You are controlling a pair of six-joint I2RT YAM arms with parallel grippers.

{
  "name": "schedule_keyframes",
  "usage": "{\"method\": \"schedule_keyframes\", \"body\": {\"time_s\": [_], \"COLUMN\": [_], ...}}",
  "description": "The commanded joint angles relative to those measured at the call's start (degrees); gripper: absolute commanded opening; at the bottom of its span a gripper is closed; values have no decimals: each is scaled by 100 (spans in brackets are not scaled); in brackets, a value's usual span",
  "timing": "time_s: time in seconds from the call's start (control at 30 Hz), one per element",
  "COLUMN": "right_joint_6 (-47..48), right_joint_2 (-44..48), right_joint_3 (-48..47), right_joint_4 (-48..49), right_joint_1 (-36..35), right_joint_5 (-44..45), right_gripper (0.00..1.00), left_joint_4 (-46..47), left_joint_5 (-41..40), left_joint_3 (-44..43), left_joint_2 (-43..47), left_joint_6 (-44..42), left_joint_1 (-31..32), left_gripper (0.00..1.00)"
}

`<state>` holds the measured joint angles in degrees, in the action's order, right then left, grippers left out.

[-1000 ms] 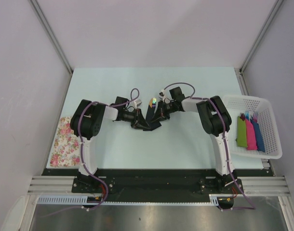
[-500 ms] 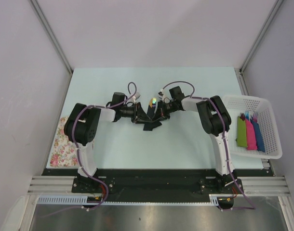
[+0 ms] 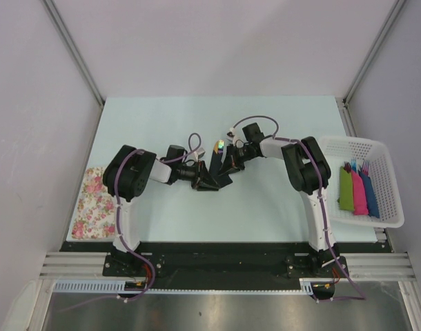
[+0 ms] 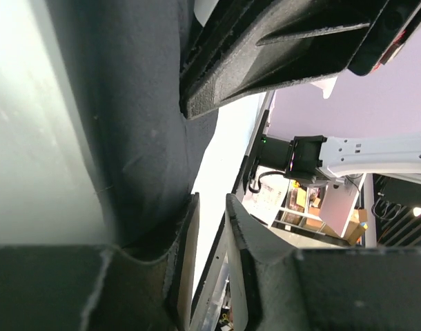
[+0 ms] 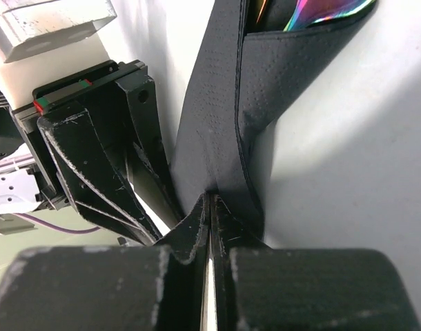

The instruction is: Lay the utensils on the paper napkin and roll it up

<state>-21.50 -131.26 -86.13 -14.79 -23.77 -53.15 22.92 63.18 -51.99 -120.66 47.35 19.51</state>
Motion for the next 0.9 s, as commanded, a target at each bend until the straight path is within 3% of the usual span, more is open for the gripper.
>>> {"method": "schedule_keyframes", "body": {"time_s": [0.0,0.23,0.37,0.57,0.87], "right_joint_6": [444,576,533,453,269], "right_joint_2": [-391,-470,-523,-558,-524], "right_joint_3": [-150,-185,-203,-299,-440], "right_joint_4": [-270,-323,-279,-270,-340], "right_joint_1": [-66,-119,-172,-181,65], "right_joint_5": [885,999,990,982,815], "right_gripper": [2,1,1,1,1], "left_joint_4": [-209,791,706,741,-94], "left_joint_5": [-332,361,354,90,-191], "left_joint_3": [153,181,-127,-145,-295], "left_joint_2": [-256,718,1036,430,-571], "left_joint_6": [-200,159,213,99,-543], "left_joint_1": [-140,-149,-105,-114,-342], "left_gripper": [27,30,29,26,17]}}
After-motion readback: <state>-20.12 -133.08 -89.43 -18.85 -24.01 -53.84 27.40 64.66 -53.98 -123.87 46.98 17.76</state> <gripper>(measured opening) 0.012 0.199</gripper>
